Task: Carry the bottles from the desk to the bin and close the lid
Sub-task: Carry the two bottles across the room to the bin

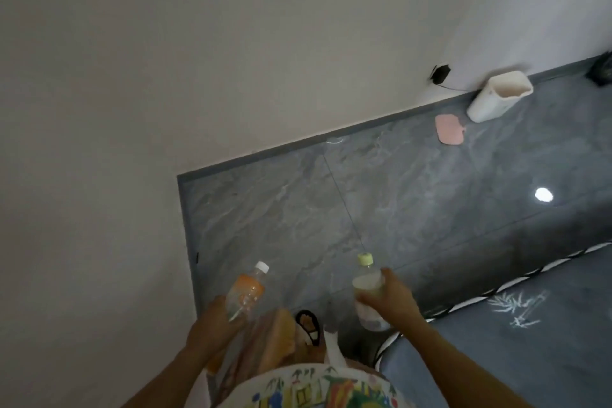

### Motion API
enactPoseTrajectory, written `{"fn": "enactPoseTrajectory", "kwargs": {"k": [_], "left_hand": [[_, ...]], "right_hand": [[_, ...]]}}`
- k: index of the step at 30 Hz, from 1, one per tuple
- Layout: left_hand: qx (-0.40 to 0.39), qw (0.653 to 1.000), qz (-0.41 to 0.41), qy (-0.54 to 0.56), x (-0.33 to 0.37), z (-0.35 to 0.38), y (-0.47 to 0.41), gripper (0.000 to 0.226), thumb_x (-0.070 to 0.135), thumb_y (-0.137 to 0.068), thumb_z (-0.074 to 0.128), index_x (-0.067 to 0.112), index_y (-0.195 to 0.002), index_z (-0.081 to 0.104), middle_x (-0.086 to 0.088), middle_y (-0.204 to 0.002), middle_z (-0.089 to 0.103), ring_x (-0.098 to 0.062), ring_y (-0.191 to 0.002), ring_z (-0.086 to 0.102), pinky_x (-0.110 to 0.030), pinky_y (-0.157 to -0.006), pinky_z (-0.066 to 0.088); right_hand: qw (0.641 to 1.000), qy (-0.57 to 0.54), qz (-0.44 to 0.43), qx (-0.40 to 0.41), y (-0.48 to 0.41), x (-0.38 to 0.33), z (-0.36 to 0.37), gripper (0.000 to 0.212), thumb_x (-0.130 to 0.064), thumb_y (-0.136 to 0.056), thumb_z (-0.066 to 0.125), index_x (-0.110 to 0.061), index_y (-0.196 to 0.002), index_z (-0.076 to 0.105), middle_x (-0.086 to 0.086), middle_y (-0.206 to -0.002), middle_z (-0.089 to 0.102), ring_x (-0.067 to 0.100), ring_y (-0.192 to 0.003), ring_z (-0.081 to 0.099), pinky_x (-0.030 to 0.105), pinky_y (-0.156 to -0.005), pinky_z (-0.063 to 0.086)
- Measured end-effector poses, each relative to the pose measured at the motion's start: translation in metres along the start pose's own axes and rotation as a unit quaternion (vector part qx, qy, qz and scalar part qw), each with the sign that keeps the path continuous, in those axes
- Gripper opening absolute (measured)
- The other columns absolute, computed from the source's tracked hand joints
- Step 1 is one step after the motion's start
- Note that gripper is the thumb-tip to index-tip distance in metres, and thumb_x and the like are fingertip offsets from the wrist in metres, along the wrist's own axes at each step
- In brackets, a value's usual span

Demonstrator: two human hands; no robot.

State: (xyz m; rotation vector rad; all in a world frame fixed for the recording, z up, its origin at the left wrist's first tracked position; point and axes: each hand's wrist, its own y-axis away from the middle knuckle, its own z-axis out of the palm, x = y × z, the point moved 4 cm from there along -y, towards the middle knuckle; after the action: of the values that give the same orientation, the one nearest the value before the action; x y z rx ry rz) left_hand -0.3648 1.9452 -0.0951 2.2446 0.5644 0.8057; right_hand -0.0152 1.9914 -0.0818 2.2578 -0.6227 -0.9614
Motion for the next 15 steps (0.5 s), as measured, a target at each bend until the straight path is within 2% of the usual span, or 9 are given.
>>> {"fn": "enactPoseTrajectory", "kwargs": {"k": [2, 5, 8, 10, 13, 15], "left_hand": [[-0.014, 1.000, -0.001, -0.018, 0.018, -0.010, -0.021, 0.071, 0.057, -0.074, 0.064, 0.016, -0.129, 0.046, -0.010, -0.125, 0.061, -0.028, -0.109, 0.060, -0.034, -0.086, 0.049], [-0.033, 0.999, 0.018, -0.038, 0.054, -0.025, -0.059, 0.065, 0.045, -0.081, 0.066, 0.011, -0.131, 0.043, -0.013, -0.128, 0.059, -0.028, -0.111, 0.058, -0.029, -0.081, 0.042], [-0.051, 0.997, 0.036, -0.034, 0.104, -0.039, -0.102, 0.058, 0.035, -0.084, 0.067, 0.010, -0.131, 0.045, -0.012, -0.132, 0.055, -0.025, -0.115, 0.055, -0.029, -0.090, 0.040], [-0.042, 0.997, 0.051, -0.046, 0.142, -0.051, -0.129, 0.046, 0.033, -0.082, 0.068, 0.012, -0.121, 0.053, -0.012, -0.126, 0.060, -0.024, -0.106, 0.058, -0.033, -0.090, 0.044], [-0.030, 0.991, 0.089, -0.098, 0.210, -0.068, -0.168, 0.049, 0.036, -0.081, 0.069, 0.011, -0.121, 0.054, -0.010, -0.119, 0.064, -0.026, -0.106, 0.061, -0.033, -0.089, 0.048], [-0.053, 0.985, 0.128, -0.101, 0.265, -0.073, -0.188, 0.049, 0.035, -0.079, 0.068, 0.012, -0.120, 0.053, -0.008, -0.115, 0.064, -0.023, -0.099, 0.062, -0.033, -0.087, 0.050]], "right_hand": [[0.999, -0.031, -0.011, 0.017, -0.020, -0.019, -0.016, 0.058, -0.036, -0.065, 0.081, -0.014, -0.111, 0.053, 0.006, -0.103, 0.063, 0.024, -0.095, 0.061, 0.031, -0.075, 0.046], [0.997, -0.074, -0.001, 0.039, -0.050, -0.038, -0.041, 0.059, -0.035, -0.067, 0.079, -0.015, -0.115, 0.051, 0.002, -0.099, 0.059, 0.018, -0.089, 0.055, 0.031, -0.074, 0.044], [0.994, -0.095, 0.018, 0.052, -0.083, -0.050, -0.065, 0.060, -0.036, -0.069, 0.077, -0.015, -0.117, 0.049, 0.000, -0.099, 0.056, 0.018, -0.090, 0.054, 0.030, -0.072, 0.043], [0.991, -0.109, 0.033, 0.067, -0.104, -0.055, -0.082, 0.060, -0.037, -0.070, 0.076, -0.015, -0.118, 0.048, 0.001, -0.100, 0.057, 0.018, -0.091, 0.055, 0.030, -0.073, 0.043], [0.984, -0.137, 0.071, 0.087, -0.131, -0.057, -0.112, 0.060, -0.036, -0.068, 0.076, -0.014, -0.117, 0.049, 0.004, -0.103, 0.059, 0.021, -0.092, 0.057, 0.032, -0.074, 0.046], [0.977, -0.151, 0.104, 0.111, -0.143, -0.052, -0.132, 0.060, -0.036, -0.067, 0.077, -0.016, -0.116, 0.049, -0.001, -0.093, 0.057, 0.016, -0.084, 0.055, 0.030, -0.070, 0.044]]}}
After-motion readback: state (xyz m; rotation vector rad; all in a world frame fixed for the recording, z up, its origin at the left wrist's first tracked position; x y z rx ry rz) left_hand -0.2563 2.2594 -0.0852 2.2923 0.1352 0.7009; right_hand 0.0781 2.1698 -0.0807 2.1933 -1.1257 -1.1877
